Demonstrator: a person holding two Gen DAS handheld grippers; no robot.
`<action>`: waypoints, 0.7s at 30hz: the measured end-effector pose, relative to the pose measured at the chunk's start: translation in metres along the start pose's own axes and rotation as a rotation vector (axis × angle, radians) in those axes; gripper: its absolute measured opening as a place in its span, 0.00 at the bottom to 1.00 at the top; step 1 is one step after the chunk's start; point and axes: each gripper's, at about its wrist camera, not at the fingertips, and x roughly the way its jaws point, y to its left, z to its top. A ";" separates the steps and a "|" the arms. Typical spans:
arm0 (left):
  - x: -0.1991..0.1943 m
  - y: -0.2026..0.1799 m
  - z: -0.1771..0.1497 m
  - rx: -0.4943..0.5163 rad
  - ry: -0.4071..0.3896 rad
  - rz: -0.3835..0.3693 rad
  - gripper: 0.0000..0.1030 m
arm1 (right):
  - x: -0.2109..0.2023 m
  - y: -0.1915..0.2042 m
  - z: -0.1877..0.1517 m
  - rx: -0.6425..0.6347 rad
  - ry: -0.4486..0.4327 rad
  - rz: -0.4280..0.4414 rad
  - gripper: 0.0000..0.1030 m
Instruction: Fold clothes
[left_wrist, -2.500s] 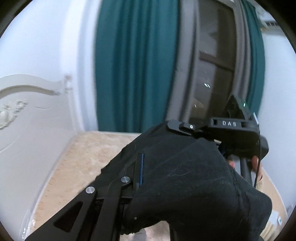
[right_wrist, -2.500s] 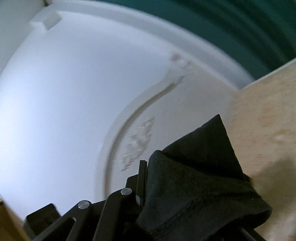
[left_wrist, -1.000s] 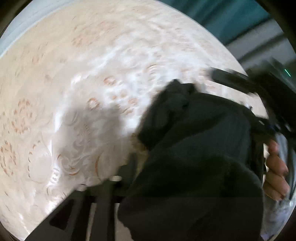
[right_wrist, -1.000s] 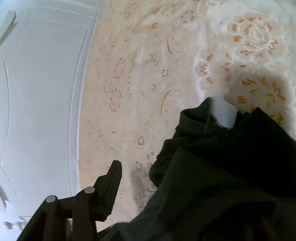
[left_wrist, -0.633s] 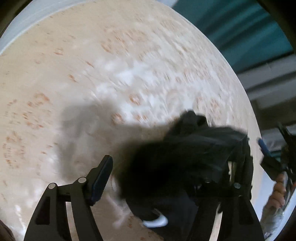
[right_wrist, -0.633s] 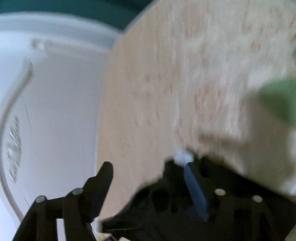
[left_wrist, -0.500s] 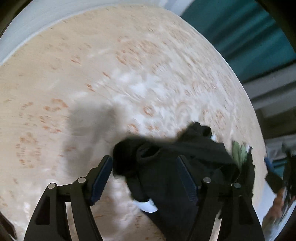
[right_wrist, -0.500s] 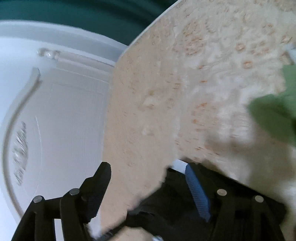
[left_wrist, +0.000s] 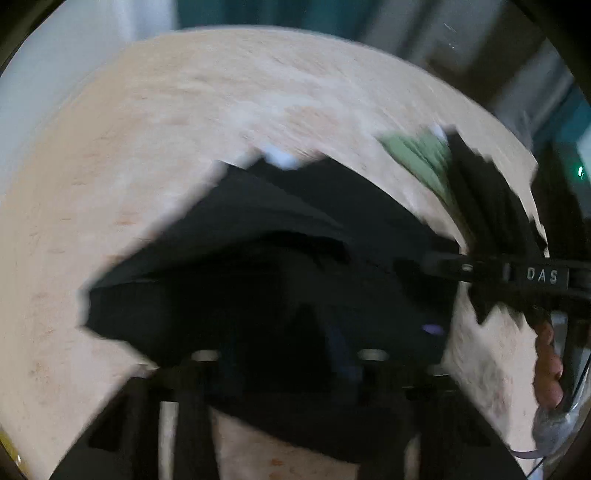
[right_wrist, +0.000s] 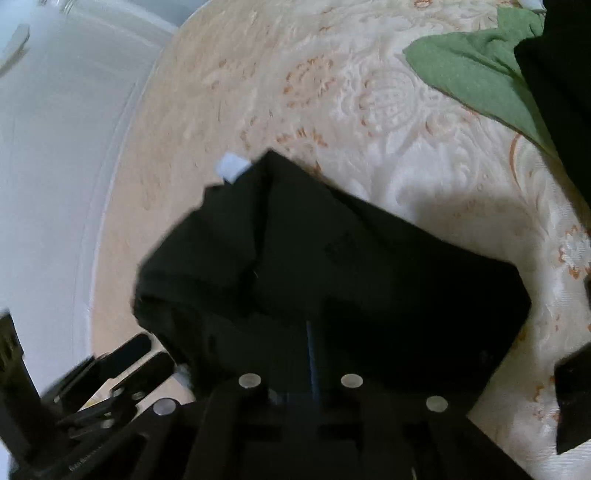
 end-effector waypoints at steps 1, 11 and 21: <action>0.013 -0.006 0.002 0.011 0.034 -0.001 0.01 | 0.002 -0.003 -0.002 -0.010 0.009 -0.001 0.06; 0.034 0.018 0.088 -0.055 -0.034 0.107 0.01 | 0.003 -0.040 -0.015 0.022 0.046 0.019 0.08; 0.024 0.121 0.148 -0.263 -0.125 0.353 0.01 | 0.006 -0.061 -0.008 0.054 0.048 -0.025 0.09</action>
